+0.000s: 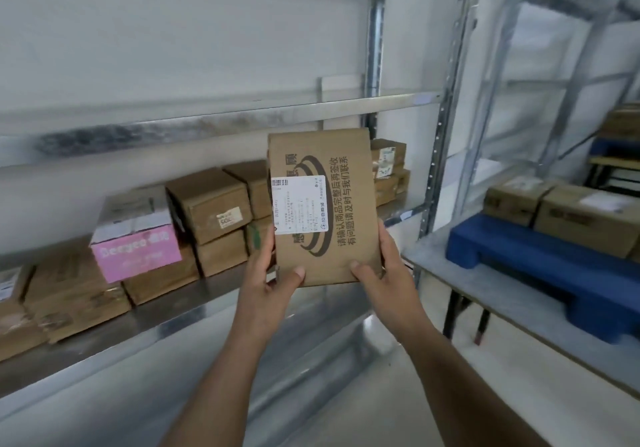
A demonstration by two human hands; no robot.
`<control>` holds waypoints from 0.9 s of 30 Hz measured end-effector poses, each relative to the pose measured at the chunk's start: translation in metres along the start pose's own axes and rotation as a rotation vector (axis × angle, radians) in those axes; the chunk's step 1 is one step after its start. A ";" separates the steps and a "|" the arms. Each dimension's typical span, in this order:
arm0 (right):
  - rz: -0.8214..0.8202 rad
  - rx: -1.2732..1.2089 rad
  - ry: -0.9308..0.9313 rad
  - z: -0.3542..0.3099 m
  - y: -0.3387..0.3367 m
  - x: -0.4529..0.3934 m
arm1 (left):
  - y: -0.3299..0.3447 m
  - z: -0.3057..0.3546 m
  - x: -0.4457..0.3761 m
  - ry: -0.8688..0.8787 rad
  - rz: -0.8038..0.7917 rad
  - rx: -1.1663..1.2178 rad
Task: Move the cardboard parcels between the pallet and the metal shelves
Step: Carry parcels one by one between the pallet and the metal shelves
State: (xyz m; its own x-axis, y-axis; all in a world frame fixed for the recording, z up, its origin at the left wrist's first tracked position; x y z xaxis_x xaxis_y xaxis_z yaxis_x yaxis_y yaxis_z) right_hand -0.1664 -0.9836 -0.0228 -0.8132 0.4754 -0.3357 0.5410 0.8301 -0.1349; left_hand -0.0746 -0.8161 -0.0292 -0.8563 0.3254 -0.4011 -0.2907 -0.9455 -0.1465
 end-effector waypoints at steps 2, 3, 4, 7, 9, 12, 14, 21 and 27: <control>0.065 -0.002 0.003 0.006 -0.033 -0.002 | 0.037 0.001 -0.009 0.024 -0.089 -0.003; 0.102 0.007 0.012 0.008 -0.050 -0.002 | 0.057 0.002 -0.014 0.026 -0.133 -0.007; 0.140 0.017 0.021 0.011 -0.067 -0.003 | 0.076 0.003 -0.018 0.025 -0.171 -0.004; 0.252 0.054 0.043 0.025 -0.117 -0.003 | 0.137 0.003 -0.030 0.017 -0.277 0.037; 0.322 0.082 0.075 0.036 -0.153 -0.005 | 0.180 0.003 -0.038 0.014 -0.349 0.080; 0.435 0.127 0.096 0.052 -0.205 -0.009 | 0.244 0.004 -0.049 0.032 -0.454 0.098; 0.507 0.153 0.112 0.062 -0.235 -0.014 | 0.285 0.005 -0.057 0.040 -0.526 0.112; 0.673 0.251 0.199 0.097 -0.322 -0.050 | 0.397 0.001 -0.094 0.101 -0.707 0.118; 0.751 0.278 0.219 0.121 -0.371 -0.081 | 0.468 -0.014 -0.129 0.094 -0.771 0.090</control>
State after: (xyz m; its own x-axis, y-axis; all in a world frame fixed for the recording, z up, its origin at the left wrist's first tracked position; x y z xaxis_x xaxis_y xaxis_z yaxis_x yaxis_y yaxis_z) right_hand -0.2752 -1.3651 -0.0582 -0.2222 0.9442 -0.2430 0.9666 0.1806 -0.1820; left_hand -0.0948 -1.3008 -0.0585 -0.3593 0.8865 -0.2916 -0.8261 -0.4475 -0.3426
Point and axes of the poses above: each hand's wrist, its own x-axis away from the middle knuckle, its own y-axis out of the palm, z = x × y, the point moved 3 cm from there along -x, towards the middle knuckle, and after that the axes turned 4 degrees about -x, right-handed, at the moved point
